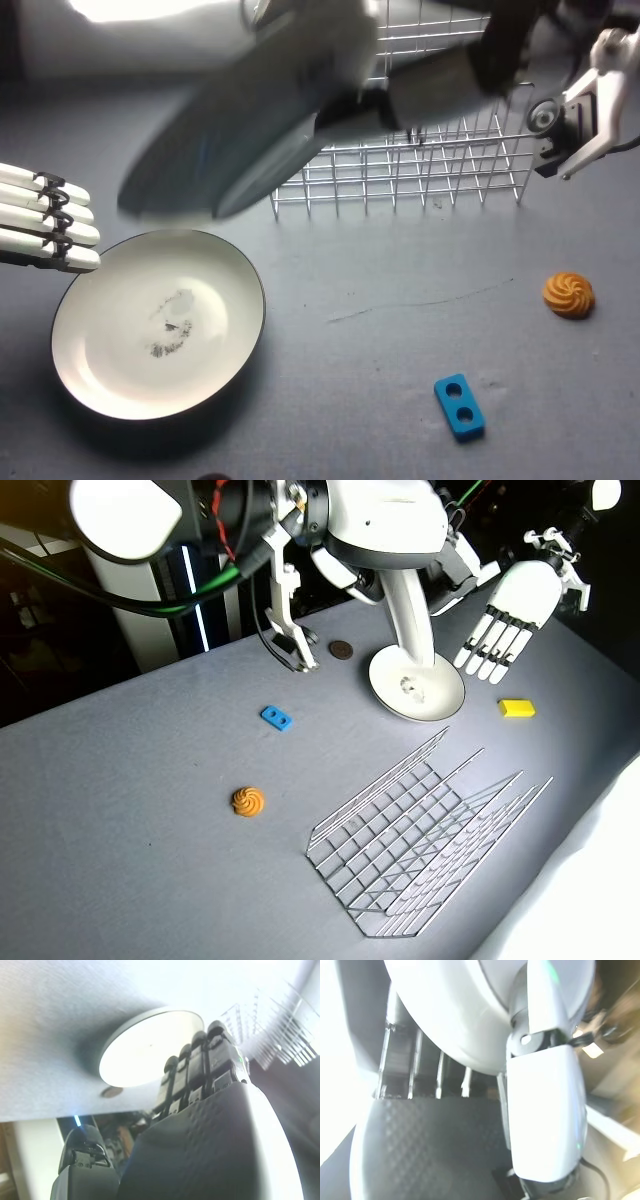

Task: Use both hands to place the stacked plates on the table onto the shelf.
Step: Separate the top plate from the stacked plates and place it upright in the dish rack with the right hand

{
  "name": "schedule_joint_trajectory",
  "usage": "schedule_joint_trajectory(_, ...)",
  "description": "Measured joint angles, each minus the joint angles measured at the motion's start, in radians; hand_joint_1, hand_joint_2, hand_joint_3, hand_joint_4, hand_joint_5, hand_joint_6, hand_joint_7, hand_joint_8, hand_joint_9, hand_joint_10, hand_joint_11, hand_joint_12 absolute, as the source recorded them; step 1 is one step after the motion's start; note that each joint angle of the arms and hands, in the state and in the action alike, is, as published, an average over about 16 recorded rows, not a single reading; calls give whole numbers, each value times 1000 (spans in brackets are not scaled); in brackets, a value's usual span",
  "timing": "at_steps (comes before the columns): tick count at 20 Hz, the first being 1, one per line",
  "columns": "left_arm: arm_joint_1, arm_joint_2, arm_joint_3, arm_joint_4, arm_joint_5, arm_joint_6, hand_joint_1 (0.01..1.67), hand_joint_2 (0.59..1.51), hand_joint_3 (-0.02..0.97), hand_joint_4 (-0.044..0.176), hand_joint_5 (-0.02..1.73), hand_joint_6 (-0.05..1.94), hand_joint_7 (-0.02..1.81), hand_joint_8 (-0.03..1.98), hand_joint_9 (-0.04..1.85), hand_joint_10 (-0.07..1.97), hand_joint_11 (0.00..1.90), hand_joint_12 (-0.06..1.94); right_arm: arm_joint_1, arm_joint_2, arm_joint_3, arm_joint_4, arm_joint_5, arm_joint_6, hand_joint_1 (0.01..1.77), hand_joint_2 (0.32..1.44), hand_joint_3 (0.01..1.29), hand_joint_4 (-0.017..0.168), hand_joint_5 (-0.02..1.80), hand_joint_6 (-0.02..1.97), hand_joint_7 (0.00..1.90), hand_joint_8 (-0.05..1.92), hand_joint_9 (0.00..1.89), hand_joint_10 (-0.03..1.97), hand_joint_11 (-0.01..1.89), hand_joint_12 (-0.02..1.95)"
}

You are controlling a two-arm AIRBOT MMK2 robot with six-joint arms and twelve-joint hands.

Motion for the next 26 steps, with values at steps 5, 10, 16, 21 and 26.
schedule_joint_trajectory(5,3,0,-16,4,13,-8,19,1073,19,5,21,8,20,-13,22,7,15,11,69,28,43,153,-104,81,1235,959,14,-4,1028,762,1113,938,970,1005,608,1612)
schedule_joint_trajectory(10,5,0,-37,16,26,-19,19,1073,19,3,21,8,19,-13,22,7,15,11,105,26,107,287,-183,85,1240,961,14,-6,1019,762,1110,950,961,1033,605,1626)
schedule_joint_trajectory(16,7,-1,-56,32,38,-32,20,1074,19,2,21,8,20,-14,22,7,15,11,109,3,195,341,-216,85,1241,964,14,-8,1020,753,1095,959,954,1079,616,1639)
schedule_joint_trajectory(21,12,-3,-65,41,48,-37,20,1076,19,2,21,8,20,-14,22,7,15,11,86,-26,264,351,-213,84,1241,966,15,-8,1026,746,1089,964,948,1096,624,1656)
schedule_joint_trajectory(26,18,-6,-69,48,59,-38,20,1077,19,3,21,8,20,-14,22,7,15,11,54,-57,325,352,-194,83,1242,966,15,-8,1029,744,1086,963,948,1102,627,1667)
